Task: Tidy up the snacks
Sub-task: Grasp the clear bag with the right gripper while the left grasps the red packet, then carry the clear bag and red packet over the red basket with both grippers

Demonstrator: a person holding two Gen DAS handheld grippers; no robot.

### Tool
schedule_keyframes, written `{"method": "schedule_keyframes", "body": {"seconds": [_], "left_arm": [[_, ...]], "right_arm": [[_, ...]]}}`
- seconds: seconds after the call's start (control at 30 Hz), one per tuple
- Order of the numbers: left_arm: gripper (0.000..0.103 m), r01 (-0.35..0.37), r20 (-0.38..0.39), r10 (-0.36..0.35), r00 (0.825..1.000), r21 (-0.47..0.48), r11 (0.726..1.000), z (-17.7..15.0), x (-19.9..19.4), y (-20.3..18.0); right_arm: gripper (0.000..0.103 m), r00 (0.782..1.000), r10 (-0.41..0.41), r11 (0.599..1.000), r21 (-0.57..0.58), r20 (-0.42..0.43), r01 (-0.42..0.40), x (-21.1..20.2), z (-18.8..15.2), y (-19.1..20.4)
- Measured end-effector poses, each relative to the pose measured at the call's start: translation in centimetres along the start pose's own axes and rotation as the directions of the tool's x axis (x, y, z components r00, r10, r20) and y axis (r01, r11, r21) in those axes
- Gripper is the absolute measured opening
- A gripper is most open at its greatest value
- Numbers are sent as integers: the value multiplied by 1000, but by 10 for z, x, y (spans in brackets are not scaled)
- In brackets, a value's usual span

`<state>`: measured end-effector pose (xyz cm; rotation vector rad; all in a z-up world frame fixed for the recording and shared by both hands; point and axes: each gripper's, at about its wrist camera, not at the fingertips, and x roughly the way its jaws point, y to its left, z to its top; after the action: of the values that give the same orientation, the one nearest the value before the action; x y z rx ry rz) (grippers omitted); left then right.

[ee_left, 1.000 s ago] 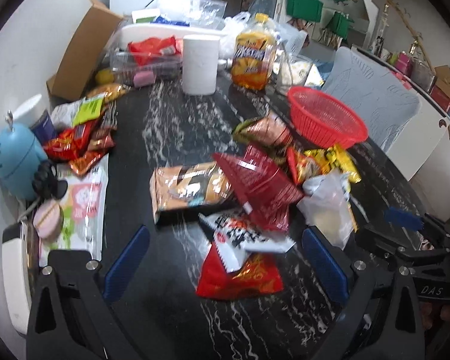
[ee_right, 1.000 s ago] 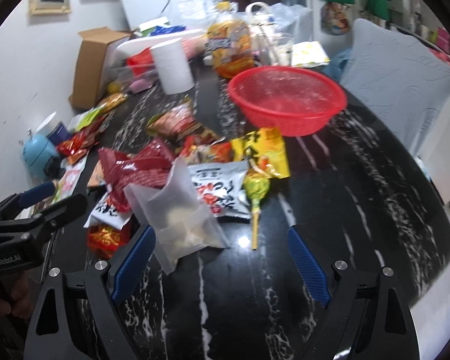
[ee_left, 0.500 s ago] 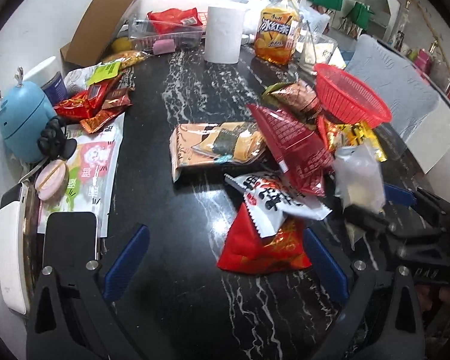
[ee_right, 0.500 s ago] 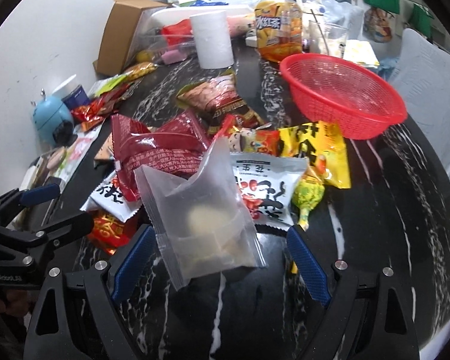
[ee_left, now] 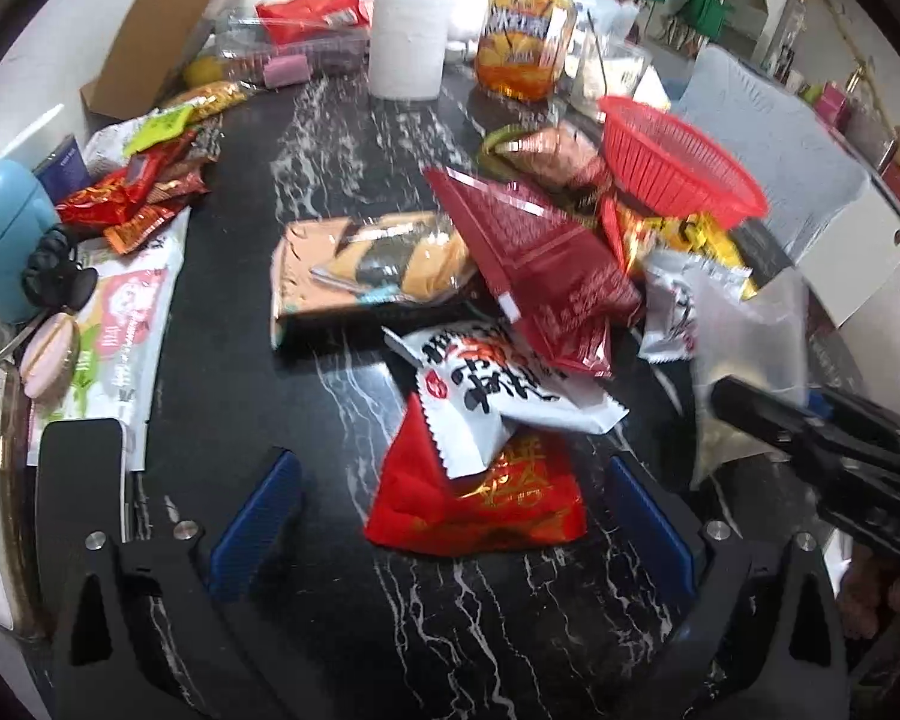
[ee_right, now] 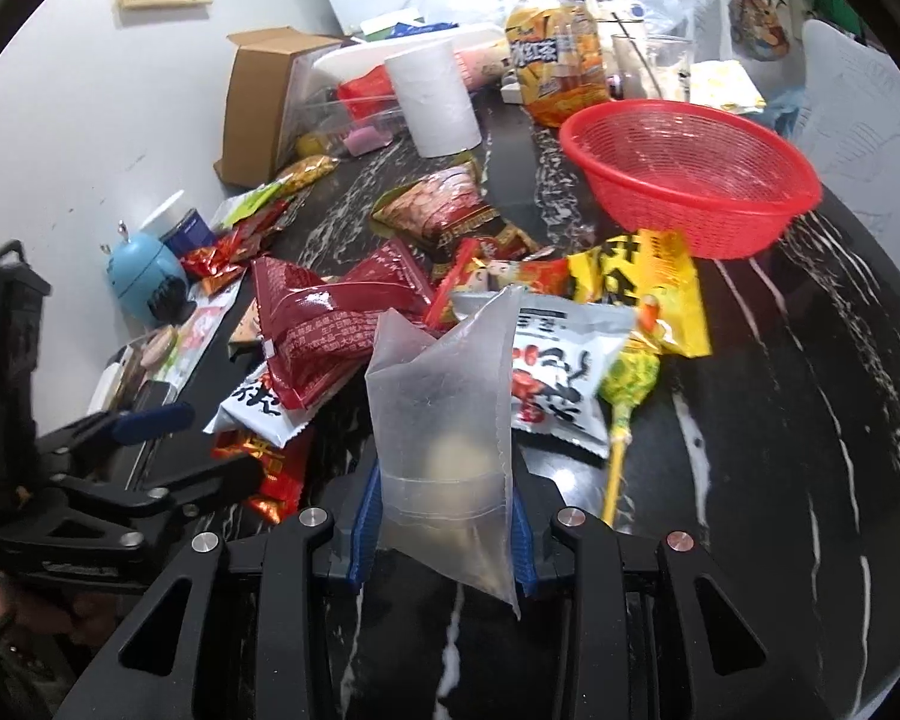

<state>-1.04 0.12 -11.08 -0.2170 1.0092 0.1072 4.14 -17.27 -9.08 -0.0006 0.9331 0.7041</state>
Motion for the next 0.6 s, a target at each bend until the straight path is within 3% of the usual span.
{"method": "schedule_keyframes", "body": {"seconds": [0.17,0.23,0.3,0.6], "left_arm": [[87,3,-8,-3,1000,9,1000,-1,7,-7],[63,-38,10,38,999,22,999,-1,6,-9],[48,-39,29,38,999,19,999,-2,4,-9],[36,-24,52,23,998,33,999,-8,-9,-6]], "right_arm": [[35,1000,-11,999,31,8,11,-10,-7,-7],[35,1000,-10,999,41,8,10,-12,-9,-9],[35,1000,-11,999,49,7,11,-13,-10,-12],[35,1000,12,998,54,-3,-11,-12,-16,-11]]}}
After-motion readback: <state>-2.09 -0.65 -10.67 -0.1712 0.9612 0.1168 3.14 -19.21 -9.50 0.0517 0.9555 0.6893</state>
